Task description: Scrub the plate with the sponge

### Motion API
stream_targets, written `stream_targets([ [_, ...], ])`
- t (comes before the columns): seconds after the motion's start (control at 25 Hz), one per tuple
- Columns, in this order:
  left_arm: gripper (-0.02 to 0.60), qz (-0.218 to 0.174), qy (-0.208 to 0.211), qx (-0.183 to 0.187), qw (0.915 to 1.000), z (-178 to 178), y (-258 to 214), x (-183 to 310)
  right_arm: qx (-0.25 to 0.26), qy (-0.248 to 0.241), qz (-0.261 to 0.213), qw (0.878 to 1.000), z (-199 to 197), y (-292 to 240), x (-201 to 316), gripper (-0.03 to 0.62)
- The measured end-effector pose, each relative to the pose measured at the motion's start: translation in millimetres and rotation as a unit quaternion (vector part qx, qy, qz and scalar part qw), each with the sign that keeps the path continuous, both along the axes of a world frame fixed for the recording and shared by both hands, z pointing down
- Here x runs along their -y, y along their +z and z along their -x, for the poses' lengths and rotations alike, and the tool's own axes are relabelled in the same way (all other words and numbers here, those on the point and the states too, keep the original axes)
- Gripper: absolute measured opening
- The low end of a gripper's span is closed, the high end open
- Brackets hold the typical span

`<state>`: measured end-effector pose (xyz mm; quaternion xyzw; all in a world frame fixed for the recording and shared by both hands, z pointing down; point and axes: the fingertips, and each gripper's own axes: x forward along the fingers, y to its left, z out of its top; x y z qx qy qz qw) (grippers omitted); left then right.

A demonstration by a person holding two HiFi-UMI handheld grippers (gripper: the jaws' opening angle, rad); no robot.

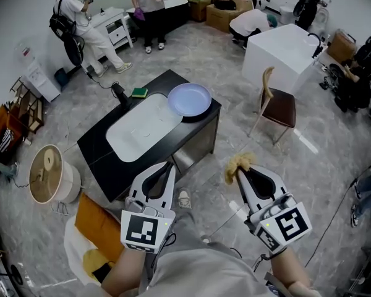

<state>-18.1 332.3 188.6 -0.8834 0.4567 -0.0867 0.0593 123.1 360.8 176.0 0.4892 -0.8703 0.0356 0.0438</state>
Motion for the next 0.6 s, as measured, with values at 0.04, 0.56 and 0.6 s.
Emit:
stream_targets([
  [0.04, 0.028, 0.002, 0.001, 0.000, 1.0000, -1.5, 2.5, 8.2, -0.001, 0.000, 0.001, 1.000, -0.3, 1.7, 8.1, 0.049],
  [0.56, 0.028, 0.036, 0.019, 0.019, 0.9990, 13.7, 33.6, 158.3, -0.013, 0.008, 0.044, 0.999, 11.3, 24.4, 154.2, 0.049],
  [0.6, 0.028, 0.040, 0.023, 0.021, 0.9987, 15.3, 37.4, 173.2, -0.015, 0.008, 0.049, 0.999, 13.6, 27.5, 168.1, 0.049],
])
